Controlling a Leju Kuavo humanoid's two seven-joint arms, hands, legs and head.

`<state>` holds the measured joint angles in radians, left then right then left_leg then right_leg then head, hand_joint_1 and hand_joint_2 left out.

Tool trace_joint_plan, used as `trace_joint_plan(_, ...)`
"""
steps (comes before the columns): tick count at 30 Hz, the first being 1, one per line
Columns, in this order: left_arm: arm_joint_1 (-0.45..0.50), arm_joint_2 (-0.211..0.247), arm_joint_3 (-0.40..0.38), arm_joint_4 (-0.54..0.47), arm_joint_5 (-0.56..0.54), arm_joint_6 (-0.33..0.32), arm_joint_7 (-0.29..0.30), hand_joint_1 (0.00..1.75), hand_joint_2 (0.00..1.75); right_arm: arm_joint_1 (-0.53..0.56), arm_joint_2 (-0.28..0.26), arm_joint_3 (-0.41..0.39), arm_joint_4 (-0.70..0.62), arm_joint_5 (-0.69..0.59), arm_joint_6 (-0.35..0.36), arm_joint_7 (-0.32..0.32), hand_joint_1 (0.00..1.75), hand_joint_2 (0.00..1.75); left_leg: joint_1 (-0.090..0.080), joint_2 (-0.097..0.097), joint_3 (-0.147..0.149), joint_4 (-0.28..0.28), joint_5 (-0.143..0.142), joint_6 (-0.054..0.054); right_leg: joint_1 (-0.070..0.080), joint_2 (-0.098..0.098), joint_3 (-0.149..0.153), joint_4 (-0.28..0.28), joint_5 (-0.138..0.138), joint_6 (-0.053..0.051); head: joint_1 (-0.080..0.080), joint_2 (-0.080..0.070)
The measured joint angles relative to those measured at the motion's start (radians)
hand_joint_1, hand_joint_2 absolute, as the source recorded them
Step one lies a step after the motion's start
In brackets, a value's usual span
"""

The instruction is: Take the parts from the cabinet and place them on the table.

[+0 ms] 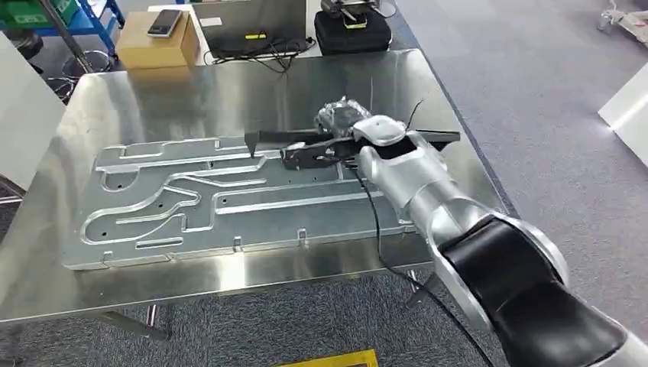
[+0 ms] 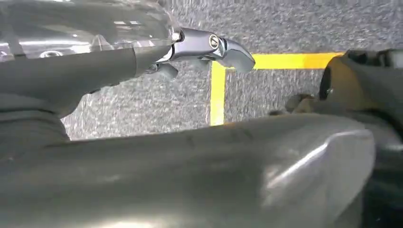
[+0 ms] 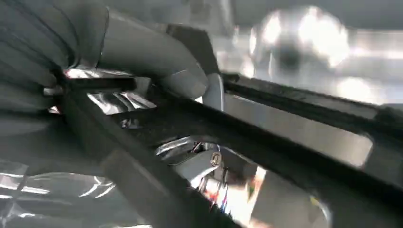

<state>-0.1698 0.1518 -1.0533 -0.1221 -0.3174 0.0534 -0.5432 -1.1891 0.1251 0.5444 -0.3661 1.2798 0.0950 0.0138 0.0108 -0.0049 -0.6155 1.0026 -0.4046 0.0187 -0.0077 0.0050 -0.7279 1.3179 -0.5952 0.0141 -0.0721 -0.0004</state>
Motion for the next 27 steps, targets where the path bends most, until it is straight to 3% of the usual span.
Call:
trace_joint_plan(1, -0.002, -0.003, -0.003, -0.002, 0.0, 0.0, 0.002, 0.0, 0.0, 0.02, 0.0, 0.0, 0.016, -0.006, 0.001, 0.01, 1.75, 1.75, 0.0, -0.002, 0.005, 0.001, -0.003, 0.001, -0.003, 0.0, -0.019, 0.018, 0.014, 0.002, 0.0, 0.0)
trace_joint_plan(2, -0.003, -0.007, -0.01, -0.004, 0.0, 0.0, 0.004, 0.0, 0.0, 0.037, 0.0, 0.001, 0.033, -0.008, 0.003, 0.019, 1.75, 1.75, 0.0, -0.006, 0.011, 0.002, -0.008, 0.0, -0.006, 0.0, -0.013, -0.015, 0.054, 0.002, 0.0, 0.0)
trace_joint_plan(4, -0.005, -0.012, -0.022, -0.005, 0.0, 0.001, 0.005, 0.0, 0.0, 0.054, 0.001, 0.002, 0.048, -0.009, 0.001, 0.022, 1.75, 1.75, 0.0, -0.01, 0.02, 0.01, -0.019, -0.006, -0.006, -0.002, 0.047, -0.182, 0.159, -0.005, 0.0, 0.0)
trace_joint_plan(5, -0.006, -0.013, -0.022, -0.005, 0.0, 0.001, 0.006, 0.0, 0.0, 0.054, 0.001, 0.002, 0.052, -0.009, 0.001, 0.024, 1.75, 1.75, 0.0, -0.01, 0.019, 0.015, -0.025, -0.011, -0.005, -0.005, 0.077, -0.259, 0.192, -0.011, 0.0, 0.0)
trace_joint_plan(6, -0.009, -0.015, -0.023, -0.007, 0.0, 0.001, 0.007, 0.0, 0.0, 0.053, 0.003, 0.002, 0.056, -0.009, 0.001, 0.025, 1.75, 1.75, -0.007, -0.009, 0.016, 0.022, -0.03, -0.018, 0.002, -0.006, 0.086, -0.278, 0.178, -0.015, 0.0, 0.0)
trace_joint_plan(9, -0.014, -0.016, -0.026, -0.008, 0.0, -0.004, 0.008, 0.0, 0.0, 0.053, 0.01, 0.003, 0.061, -0.015, 0.006, 0.031, 1.75, 1.75, -0.003, -0.005, 0.022, 0.015, -0.031, -0.031, 0.007, 0.0, 0.087, -0.282, 0.178, -0.024, 0.0, 0.0)
trace_joint_plan(10, -0.016, -0.017, -0.029, -0.009, 0.0, -0.007, 0.008, 0.0, 0.0, 0.053, 0.01, 0.002, 0.062, -0.021, 0.006, 0.04, 1.75, 1.75, -0.005, -0.005, 0.026, 0.013, -0.033, -0.037, 0.002, 0.0, 0.093, -0.293, 0.181, -0.029, 0.0, 0.0)
trace_joint_plan(12, -0.018, -0.018, -0.035, -0.009, 0.0, -0.008, 0.01, 0.0, 0.0, 0.054, 0.017, 0.002, 0.064, -0.028, 0.005, 0.054, 1.75, 1.75, -0.001, -0.003, 0.01, 0.061, -0.069, -0.045, -0.006, -0.006, 0.109, -0.306, 0.184, -0.038, 0.0, 0.0)
trace_joint_plan(13, -0.022, -0.018, -0.04, -0.009, 0.0, -0.009, 0.011, 0.0, 1.75, 0.056, 0.017, 0.0, 0.067, -0.028, 0.005, 0.063, 0.0, 0.0, 0.001, -0.003, -0.024, 0.133, -0.109, -0.049, -0.006, -0.009, 0.11, -0.306, 0.184, -0.039, 0.0, 0.0)
trace_joint_plan(15, -0.022, -0.018, -0.047, -0.009, 0.0, -0.015, 0.011, 0.0, 1.75, 0.066, 0.019, -0.002, 0.072, -0.027, 0.005, 0.072, 0.0, 0.0, 0.006, -0.002, -0.099, 0.291, -0.172, -0.059, -0.005, -0.01, 0.11, -0.306, 0.183, -0.041, 0.0, 0.0)
trace_joint_plan(16, -0.022, -0.019, -0.047, -0.01, 0.0, -0.016, 0.011, 0.0, 1.75, 0.072, 0.02, -0.002, 0.074, -0.026, 0.005, 0.074, 0.0, 0.0, 0.007, -0.002, -0.117, 0.323, -0.172, -0.062, -0.006, -0.009, 0.11, -0.305, 0.183, -0.04, 0.0, 0.0)
trace_joint_plan(17, -0.023, -0.019, -0.048, -0.01, 0.0, -0.016, 0.01, 0.0, 1.75, 0.075, 0.021, -0.002, 0.076, -0.024, 0.002, 0.075, 0.0, 0.0, 0.01, -0.002, -0.11, 0.305, -0.15, -0.064, -0.006, -0.008, 0.111, -0.305, 0.182, -0.04, 0.0, 0.0)
trace_joint_plan(18, -0.024, -0.019, -0.048, -0.01, 0.0, -0.016, 0.01, 0.0, 1.75, 0.077, 0.022, -0.002, 0.078, -0.024, 0.0, 0.075, 0.0, 0.0, 0.012, -0.001, -0.082, 0.246, -0.113, -0.065, -0.007, -0.007, 0.111, -0.303, 0.182, -0.039, 0.0, 0.0)
trace_joint_plan(20, -0.027, -0.019, -0.048, -0.01, 0.0, -0.016, 0.006, 0.0, 1.75, 0.076, 0.026, -0.002, 0.079, -0.022, -0.005, 0.076, 0.0, 0.0, 0.017, 0.0, 0.009, 0.062, -0.027, -0.065, -0.009, -0.004, 0.113, -0.297, 0.177, -0.03, 0.0, 0.0)
trace_joint_plan(21, -0.029, -0.02, -0.048, -0.011, 0.0, -0.012, -0.004, 0.0, 1.75, 0.076, 0.027, -0.002, 0.079, -0.02, -0.015, 0.075, 0.0, 0.0, 0.013, -0.001, 0.027, 0.021, -0.04, -0.061, -0.003, -0.001, 0.11, -0.292, 0.174, -0.022, 0.0, 0.0)
trace_joint_plan(22, -0.03, -0.02, -0.048, -0.011, 0.001, -0.009, -0.01, 0.0, 1.75, 0.077, 0.028, -0.002, 0.08, -0.017, -0.028, 0.071, 0.0, 0.0, 0.01, -0.005, 0.027, 0.018, -0.035, -0.047, -0.002, 0.003, 0.107, -0.29, 0.176, -0.017, 0.0, 0.0)
trace_joint_plan(23, -0.03, -0.021, -0.048, -0.012, 0.0, -0.007, -0.015, 0.0, 1.75, 0.078, 0.031, -0.002, 0.08, -0.014, -0.037, 0.066, 0.0, 0.0, 0.008, -0.003, 0.025, 0.02, -0.035, -0.043, -0.003, 0.003, 0.106, -0.293, 0.179, -0.011, 0.0, 0.0)
trace_joint_plan(24, -0.03, -0.021, -0.048, -0.012, 0.0, -0.005, -0.017, 0.0, 0.0, 0.079, 0.033, -0.003, 0.08, -0.013, -0.043, 0.064, 0.0, 0.0, 0.005, -0.003, 0.024, 0.02, -0.034, -0.035, -0.004, 0.004, 0.107, -0.298, 0.182, -0.005, 0.0, 0.0)
trace_joint_plan(26, -0.033, -0.023, -0.049, -0.013, 0.0, -0.005, -0.018, 0.0, 0.0, 0.079, 0.034, -0.003, 0.08, -0.011, -0.05, 0.059, 0.0, 0.0, 0.01, -0.002, 0.027, 0.009, -0.024, -0.019, -0.008, 0.003, 0.104, -0.292, 0.175, 0.008, 0.0, 0.0)
trace_joint_plan(27, -0.034, -0.026, -0.05, -0.013, 0.0, -0.004, -0.018, 0.0, 0.0, 0.078, 0.034, -0.004, 0.08, -0.011, -0.054, 0.057, 0.0, 0.0, 0.008, -0.002, 0.027, 0.008, -0.022, -0.015, -0.01, -0.001, 0.095, -0.269, 0.155, 0.01, 0.0, 0.0)
